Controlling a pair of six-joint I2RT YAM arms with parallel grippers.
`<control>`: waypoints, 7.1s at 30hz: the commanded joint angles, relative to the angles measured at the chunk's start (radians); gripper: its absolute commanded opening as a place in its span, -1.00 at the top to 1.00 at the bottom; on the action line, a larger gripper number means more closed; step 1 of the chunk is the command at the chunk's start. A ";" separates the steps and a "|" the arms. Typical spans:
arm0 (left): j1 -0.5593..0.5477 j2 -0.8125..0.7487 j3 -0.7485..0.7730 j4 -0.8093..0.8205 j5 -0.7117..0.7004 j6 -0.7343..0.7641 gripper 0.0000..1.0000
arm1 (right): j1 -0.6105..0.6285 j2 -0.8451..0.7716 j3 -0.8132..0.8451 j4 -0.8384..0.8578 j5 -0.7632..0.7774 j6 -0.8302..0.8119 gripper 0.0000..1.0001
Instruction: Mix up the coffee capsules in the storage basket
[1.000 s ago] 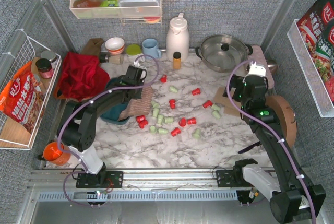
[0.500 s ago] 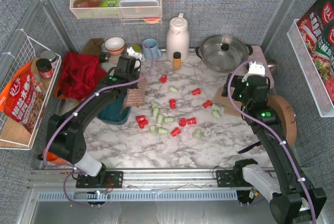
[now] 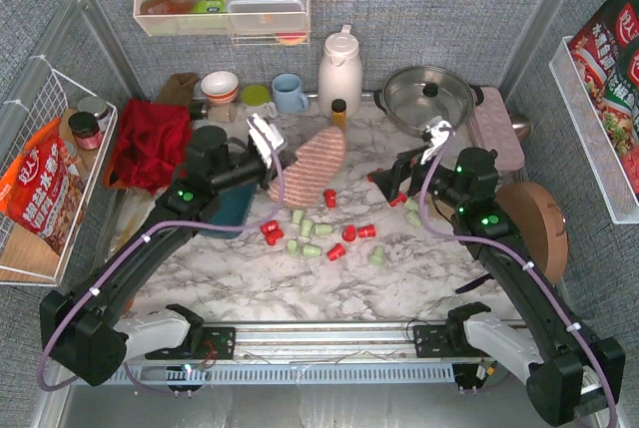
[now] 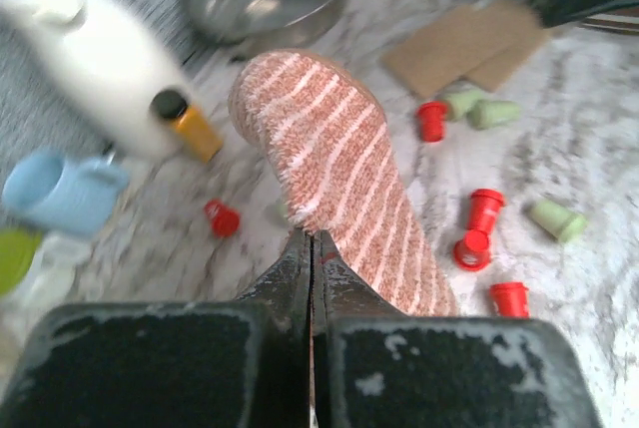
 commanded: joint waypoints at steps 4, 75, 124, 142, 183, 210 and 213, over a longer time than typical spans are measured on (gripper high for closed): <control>-0.005 -0.049 -0.146 0.276 0.460 0.177 1.00 | 0.202 0.052 0.048 0.068 -0.195 -0.313 -0.96; -0.064 -0.292 -0.541 0.896 -0.599 0.030 -0.98 | -0.445 1.032 0.621 -0.152 0.169 0.274 0.13; -0.064 -0.238 -0.435 0.693 -0.701 -0.120 -0.98 | -0.191 0.039 0.106 -0.173 0.671 0.231 -0.99; -0.064 -0.205 -0.328 -0.118 -0.976 -0.678 -0.98 | -0.154 -0.181 -0.146 -0.247 0.606 0.308 -0.78; 0.042 0.205 -0.276 -0.156 -0.725 -0.564 0.45 | -0.025 -0.272 -0.135 -0.259 0.567 0.259 -0.78; 0.037 0.727 0.304 -0.280 -0.863 -0.513 0.85 | -0.025 -0.244 -0.144 -0.238 0.567 0.265 -0.79; 0.037 0.736 0.312 -0.287 -0.876 -0.567 0.75 | -0.025 -0.206 -0.149 -0.228 0.567 0.272 -0.80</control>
